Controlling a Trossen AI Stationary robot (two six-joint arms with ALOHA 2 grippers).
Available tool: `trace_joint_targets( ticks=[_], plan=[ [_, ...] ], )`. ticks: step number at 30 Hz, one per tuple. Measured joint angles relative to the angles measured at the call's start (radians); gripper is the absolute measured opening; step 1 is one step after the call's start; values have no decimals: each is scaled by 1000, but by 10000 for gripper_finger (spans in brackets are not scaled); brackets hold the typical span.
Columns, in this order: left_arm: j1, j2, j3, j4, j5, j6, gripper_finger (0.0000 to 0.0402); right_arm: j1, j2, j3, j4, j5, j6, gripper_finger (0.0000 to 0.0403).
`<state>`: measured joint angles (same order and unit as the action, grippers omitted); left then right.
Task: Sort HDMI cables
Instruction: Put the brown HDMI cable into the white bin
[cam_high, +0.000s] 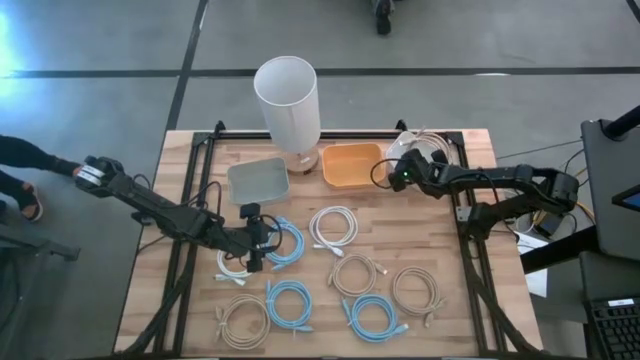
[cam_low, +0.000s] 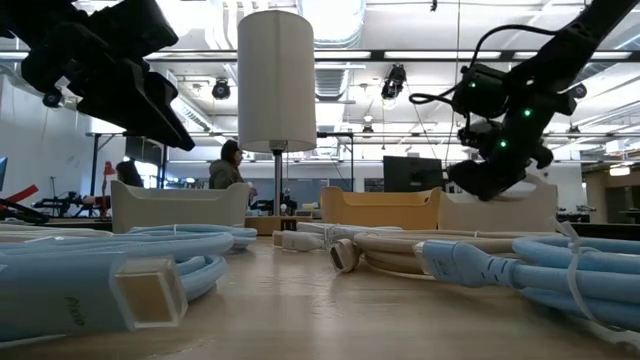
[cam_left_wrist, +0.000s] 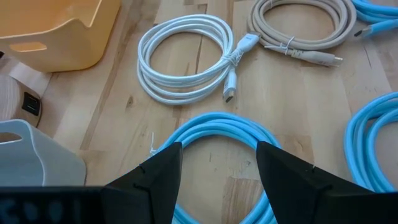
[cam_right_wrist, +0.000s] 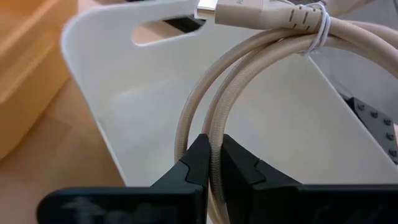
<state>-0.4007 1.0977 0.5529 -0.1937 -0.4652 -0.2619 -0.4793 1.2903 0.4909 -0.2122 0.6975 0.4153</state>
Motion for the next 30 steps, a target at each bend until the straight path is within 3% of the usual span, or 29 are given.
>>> trace_joint_targets(
  ticks=[8,22,30],
  plan=[
    [0,0,0,-1,0,1,213,0,0,-14,6,0,26,26],
    [0,0,0,-1,0,1,213,0,0,-14,9,-3,26,93],
    [0,0,0,-1,0,1,213,1,0,22,2,-66,8,115]
  ],
)
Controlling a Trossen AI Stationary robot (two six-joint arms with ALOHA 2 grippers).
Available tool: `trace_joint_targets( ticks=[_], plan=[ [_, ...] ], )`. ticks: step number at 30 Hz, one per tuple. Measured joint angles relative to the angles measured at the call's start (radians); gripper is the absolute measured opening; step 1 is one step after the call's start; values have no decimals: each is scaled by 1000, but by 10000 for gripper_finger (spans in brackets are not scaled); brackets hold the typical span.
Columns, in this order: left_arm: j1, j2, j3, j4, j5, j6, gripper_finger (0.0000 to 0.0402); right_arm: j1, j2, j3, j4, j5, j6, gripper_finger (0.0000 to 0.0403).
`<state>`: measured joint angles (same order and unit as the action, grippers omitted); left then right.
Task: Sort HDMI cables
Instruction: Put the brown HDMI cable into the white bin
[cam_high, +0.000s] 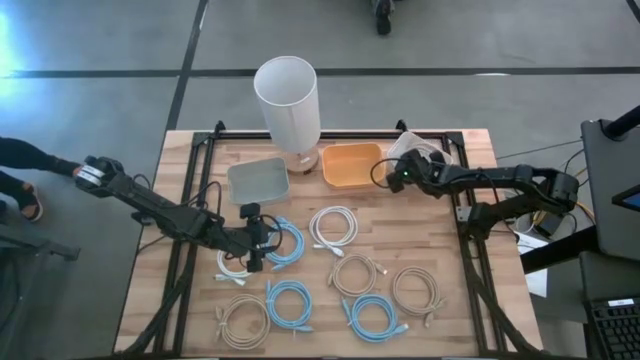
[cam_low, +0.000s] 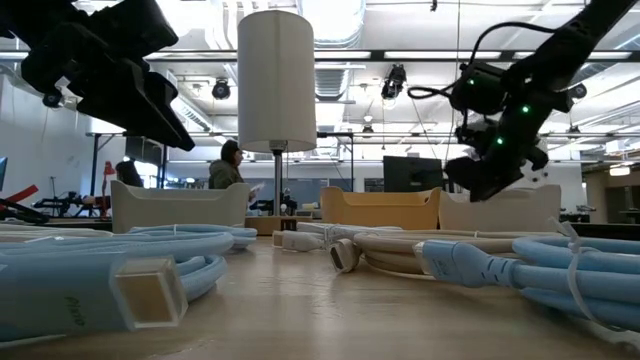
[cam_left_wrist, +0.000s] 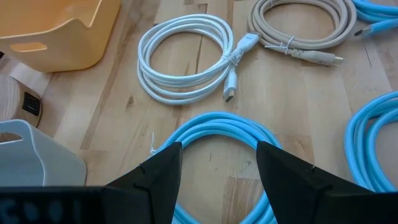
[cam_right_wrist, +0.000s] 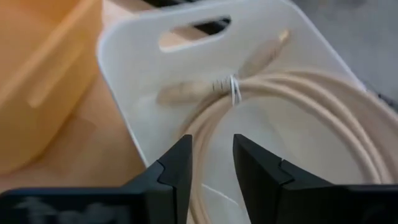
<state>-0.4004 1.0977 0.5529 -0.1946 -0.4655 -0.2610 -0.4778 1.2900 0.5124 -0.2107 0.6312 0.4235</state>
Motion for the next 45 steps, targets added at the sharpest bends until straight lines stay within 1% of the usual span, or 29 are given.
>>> trace_joint_targets(
  ticks=[5,10,14,19,24,26,28,34,37,41,43,45],
  plan=[
    [0,0,0,0,0,0,213,0,0,85,-64,-6,-37,124],
    [0,0,0,0,0,0,213,20,0,192,-194,-89,-39,128],
    [0,0,0,0,0,0,213,65,0,267,-283,-219,-43,122],
    [0,0,0,0,0,0,213,154,0,333,-352,-387,-42,111],
    [0,0,0,0,0,1,213,272,0,350,-358,-539,-35,109],
    [0,0,0,0,0,2,213,324,0,347,-358,-618,-34,114],
    [0,0,0,0,0,3,213,381,0,343,-359,-673,-30,123],
    [0,0,0,4,-4,9,213,570,2,342,-320,-684,46,151],
    [0,0,0,31,-10,33,213,647,30,341,-223,-623,90,162],
    [1,0,0,121,-13,58,213,708,108,345,-174,-528,134,168],
    [4,0,0,165,2,58,213,716,150,352,-170,-507,179,168],
    [10,0,0,188,38,50,213,723,196,357,-173,-506,217,169]
  ],
)
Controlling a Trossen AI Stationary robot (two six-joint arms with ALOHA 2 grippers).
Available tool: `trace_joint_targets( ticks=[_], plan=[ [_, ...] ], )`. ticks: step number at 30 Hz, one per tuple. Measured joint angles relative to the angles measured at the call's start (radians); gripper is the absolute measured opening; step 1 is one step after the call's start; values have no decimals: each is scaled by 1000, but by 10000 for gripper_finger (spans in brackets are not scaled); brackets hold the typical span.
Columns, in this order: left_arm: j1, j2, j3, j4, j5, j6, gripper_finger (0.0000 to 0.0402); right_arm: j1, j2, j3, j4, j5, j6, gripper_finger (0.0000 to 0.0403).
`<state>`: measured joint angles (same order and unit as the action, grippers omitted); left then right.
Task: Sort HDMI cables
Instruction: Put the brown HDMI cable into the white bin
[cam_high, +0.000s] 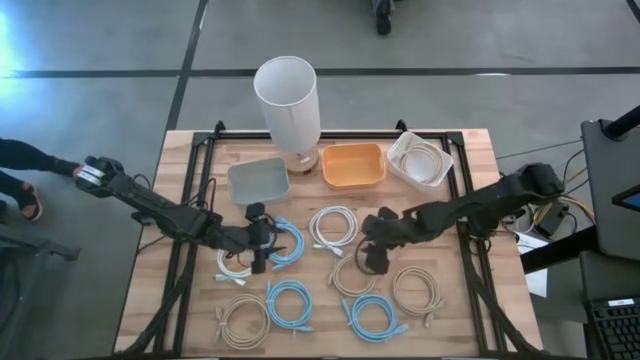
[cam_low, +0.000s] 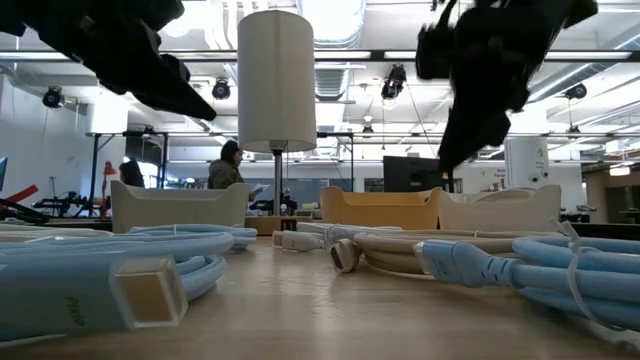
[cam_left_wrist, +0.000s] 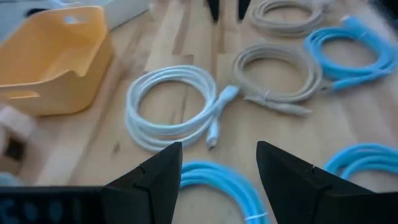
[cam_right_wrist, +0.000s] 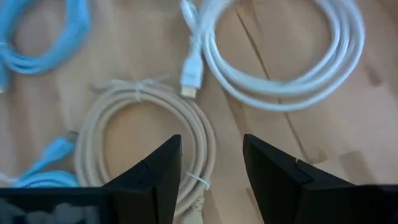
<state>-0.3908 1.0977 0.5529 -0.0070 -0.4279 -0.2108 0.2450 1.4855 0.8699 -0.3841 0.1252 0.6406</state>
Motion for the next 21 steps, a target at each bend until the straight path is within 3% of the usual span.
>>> trace_joint_targets(
  ticks=[11,21],
  plan=[
    [4,0,-2,0,37,-1,213,14,272,137,-41,-27,34,158],
    [4,0,-2,-1,38,0,213,15,418,306,-317,-29,-17,122]
  ],
)
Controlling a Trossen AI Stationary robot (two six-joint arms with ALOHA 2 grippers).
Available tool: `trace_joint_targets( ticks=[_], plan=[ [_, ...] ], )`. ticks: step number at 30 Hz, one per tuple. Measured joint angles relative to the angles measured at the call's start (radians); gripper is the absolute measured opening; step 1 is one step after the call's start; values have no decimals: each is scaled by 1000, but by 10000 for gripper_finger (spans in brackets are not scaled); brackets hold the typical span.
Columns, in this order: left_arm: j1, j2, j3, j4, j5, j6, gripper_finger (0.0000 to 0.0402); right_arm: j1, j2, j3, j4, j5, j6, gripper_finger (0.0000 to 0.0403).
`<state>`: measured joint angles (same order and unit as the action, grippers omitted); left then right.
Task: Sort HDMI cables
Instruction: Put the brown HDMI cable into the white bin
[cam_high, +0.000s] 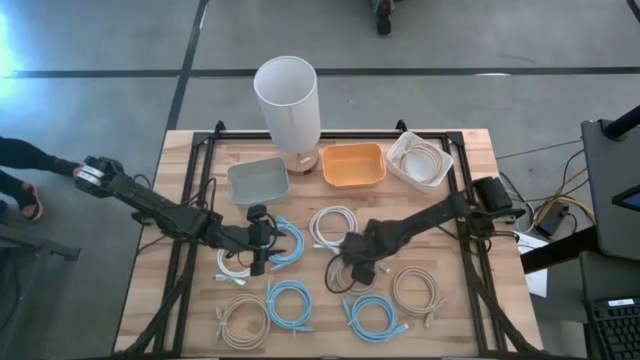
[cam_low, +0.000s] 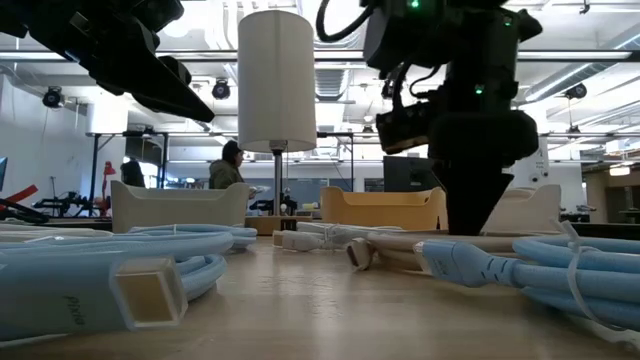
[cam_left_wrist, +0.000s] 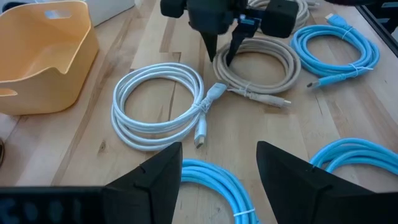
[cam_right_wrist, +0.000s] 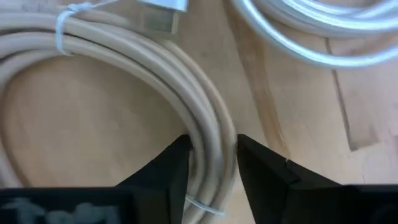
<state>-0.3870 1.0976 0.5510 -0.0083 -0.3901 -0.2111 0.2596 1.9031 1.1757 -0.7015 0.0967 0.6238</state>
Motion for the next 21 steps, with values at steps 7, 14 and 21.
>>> trace_joint_targets(
  ticks=[7,14,21],
  plan=[
    [0,0,0,-5,0,-1,213,0,29,45,-43,-4,-16,54],
    [0,0,0,-4,0,-3,213,-1,-45,64,-120,53,-26,33],
    [0,0,0,-9,-3,-2,213,-13,-177,66,-329,316,8,31]
  ],
)
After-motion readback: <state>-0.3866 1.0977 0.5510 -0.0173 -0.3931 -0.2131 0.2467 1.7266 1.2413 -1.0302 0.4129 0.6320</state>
